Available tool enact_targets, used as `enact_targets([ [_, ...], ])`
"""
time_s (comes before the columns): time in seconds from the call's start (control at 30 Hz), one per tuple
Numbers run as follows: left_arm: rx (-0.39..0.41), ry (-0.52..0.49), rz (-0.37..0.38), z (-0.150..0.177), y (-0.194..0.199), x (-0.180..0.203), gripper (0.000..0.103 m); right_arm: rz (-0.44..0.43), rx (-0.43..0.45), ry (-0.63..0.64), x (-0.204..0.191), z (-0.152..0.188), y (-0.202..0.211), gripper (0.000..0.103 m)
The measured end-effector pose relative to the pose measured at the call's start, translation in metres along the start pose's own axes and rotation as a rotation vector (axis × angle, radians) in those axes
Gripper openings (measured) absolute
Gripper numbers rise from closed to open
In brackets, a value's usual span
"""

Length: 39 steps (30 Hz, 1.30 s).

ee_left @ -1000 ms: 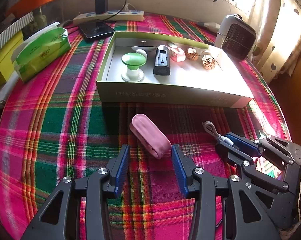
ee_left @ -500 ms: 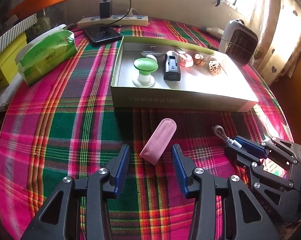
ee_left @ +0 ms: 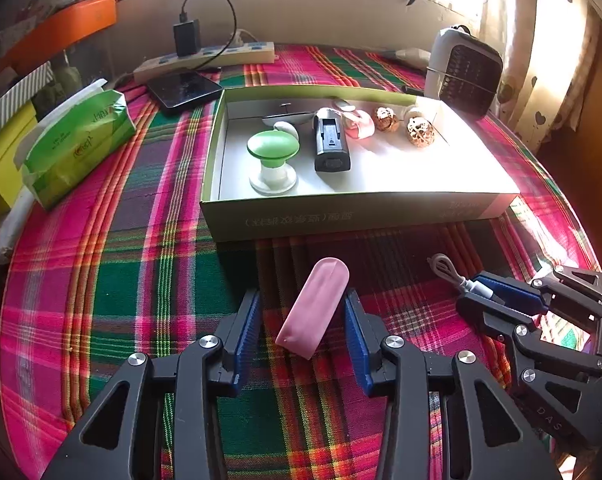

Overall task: Organize objects
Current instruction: 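Close the left gripper on the pink clip while the right gripper grasps the white USB cable, then carry the pink clip with the left gripper into the box while the right gripper carries the cable there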

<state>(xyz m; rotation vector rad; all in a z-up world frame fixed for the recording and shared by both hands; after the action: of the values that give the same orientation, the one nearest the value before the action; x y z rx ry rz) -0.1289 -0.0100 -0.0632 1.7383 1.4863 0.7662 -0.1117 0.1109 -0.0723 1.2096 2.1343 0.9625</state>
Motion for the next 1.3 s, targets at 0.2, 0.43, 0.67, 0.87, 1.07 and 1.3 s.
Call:
enact_targets([
  [0.2, 0.006, -0.006, -0.009, 0.0006, 0.0009, -0.0046, 0.024, 0.01, 0.001, -0.012, 0.0, 0.0001, 0.0003, 0.017],
  [0.43, 0.013, -0.003, 0.003, 0.0007, 0.0014, -0.0076, 0.016, 0.026, 0.004, -0.025, -0.0005, 0.0006, 0.0002, 0.016],
  [0.67, 0.019, -0.004, 0.013, 0.0014, 0.0022, -0.0075, 0.016, 0.039, 0.006, -0.038, -0.0004, 0.0006, 0.0002, 0.016],
  [0.87, 0.018, -0.005, 0.021, 0.001, 0.0019, -0.0072, 0.016, 0.05, 0.007, -0.041, -0.0011, 0.0002, -0.0001, 0.016],
  [1.07, 0.015, -0.009, 0.031, 0.001, 0.0026, -0.0073, 0.016, 0.048, 0.006, -0.061, 0.0003, 0.0001, 0.0005, 0.016],
  [1.3, 0.027, -0.02, 0.064, -0.004, 0.0094, -0.0032, 0.016, 0.026, 0.012, -0.087, 0.0009, -0.0021, 0.0043, 0.016],
])
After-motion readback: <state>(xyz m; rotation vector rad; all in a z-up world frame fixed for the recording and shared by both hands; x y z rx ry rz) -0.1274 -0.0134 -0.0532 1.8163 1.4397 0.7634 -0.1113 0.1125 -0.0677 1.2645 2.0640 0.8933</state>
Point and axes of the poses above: each gripper's, at about its wrist camera, not at the fingertips, and y roughly against the way its jaws point, x to its right, z to its underside, the point moved 8 cm from there along -y, roughly the way its jaws point, and after that the axes turned 7 degrees about -y, right-handed, at the moved point
